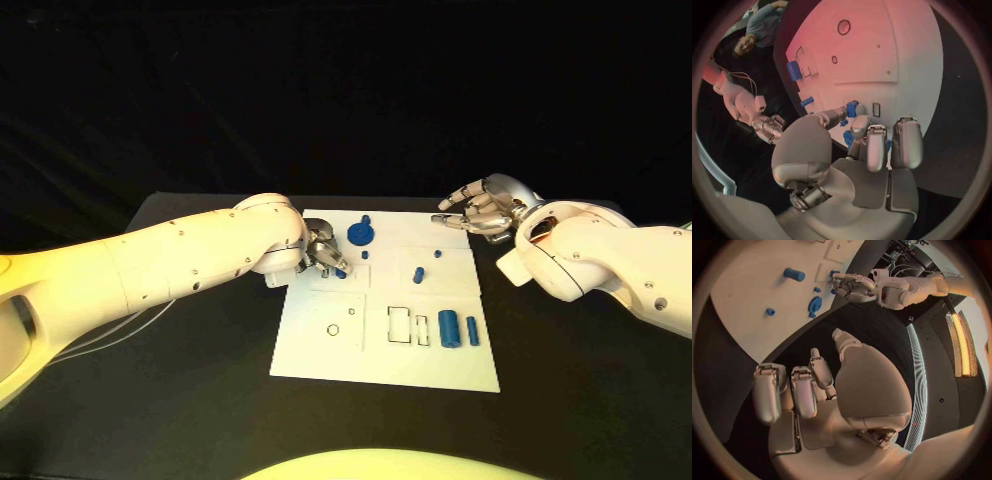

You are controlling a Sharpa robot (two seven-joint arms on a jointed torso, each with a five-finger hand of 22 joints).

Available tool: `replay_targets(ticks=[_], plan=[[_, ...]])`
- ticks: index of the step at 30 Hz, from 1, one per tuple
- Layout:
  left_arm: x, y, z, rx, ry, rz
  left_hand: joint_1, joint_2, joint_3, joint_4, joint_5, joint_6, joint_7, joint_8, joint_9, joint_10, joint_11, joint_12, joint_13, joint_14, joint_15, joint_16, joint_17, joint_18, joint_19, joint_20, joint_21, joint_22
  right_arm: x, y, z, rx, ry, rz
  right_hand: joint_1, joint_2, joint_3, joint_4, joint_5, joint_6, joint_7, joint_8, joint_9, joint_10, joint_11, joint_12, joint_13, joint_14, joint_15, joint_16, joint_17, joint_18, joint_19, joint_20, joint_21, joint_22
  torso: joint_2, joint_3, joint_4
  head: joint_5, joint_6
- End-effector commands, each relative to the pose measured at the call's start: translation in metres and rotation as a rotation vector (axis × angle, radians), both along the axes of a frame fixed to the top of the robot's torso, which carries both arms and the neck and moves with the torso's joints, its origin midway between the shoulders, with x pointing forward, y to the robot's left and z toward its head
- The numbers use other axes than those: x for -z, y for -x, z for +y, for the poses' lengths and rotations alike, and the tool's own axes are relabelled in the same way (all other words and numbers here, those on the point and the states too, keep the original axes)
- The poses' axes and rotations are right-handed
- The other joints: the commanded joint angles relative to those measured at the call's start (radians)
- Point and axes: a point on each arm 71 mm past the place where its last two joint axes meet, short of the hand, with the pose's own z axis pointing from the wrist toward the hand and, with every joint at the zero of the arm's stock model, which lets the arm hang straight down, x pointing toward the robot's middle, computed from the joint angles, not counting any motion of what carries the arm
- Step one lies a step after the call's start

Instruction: Assemble the parts on the task board

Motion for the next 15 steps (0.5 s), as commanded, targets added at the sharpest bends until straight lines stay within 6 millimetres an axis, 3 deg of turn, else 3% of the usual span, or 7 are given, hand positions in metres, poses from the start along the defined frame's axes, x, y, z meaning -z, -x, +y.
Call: replay_targets(ticks=[1,15], plan=[[0.0017,0.0016,-0.0041,0.012,0.0,0.009,0.006,0.033,0.081,-0.007,0.028,0.09,-0.049,0.099,0.07,0.088,-0.026,0.019,0.02,0.113,-0.012,0.018,0.274,-0.024,0.023,-0.004,0.017,0.042,0.0004,0.0002,0.0003,-0.004,0.002,0.001,0.023,0.007,-0.004,0.024,0.016,-0.005,-0.001,0.025,0.002,-0.018,-0.001,-0.009,-0.004,0.082,-0.007,-0.01,0.197,-0.006,0.048,-0.004,-0.013,0.193,0.0,0.0003,-0.0004,0.0,-0.001],[0.0054,0.0013,-0.0051,0.019,-0.013,0.022,0.005,0.038,0.078,-0.009,0.028,0.099,-0.053,0.1,0.071,0.097,-0.029,0.023,0.029,0.113,-0.014,0.018,0.274,-0.026,0.028,-0.006,0.02,0.051,0.0007,0.0002,0.0001,-0.004,0.002,0.002,0.023,0.007,-0.004,0.024,0.016,-0.005,-0.001,0.025,0.002,-0.018,-0.001,-0.009,-0.004,0.082,-0.007,-0.01,0.197,-0.006,0.048,-0.004,-0.013,0.193,0.001,0.0004,0.0002,-0.004,-0.002]])
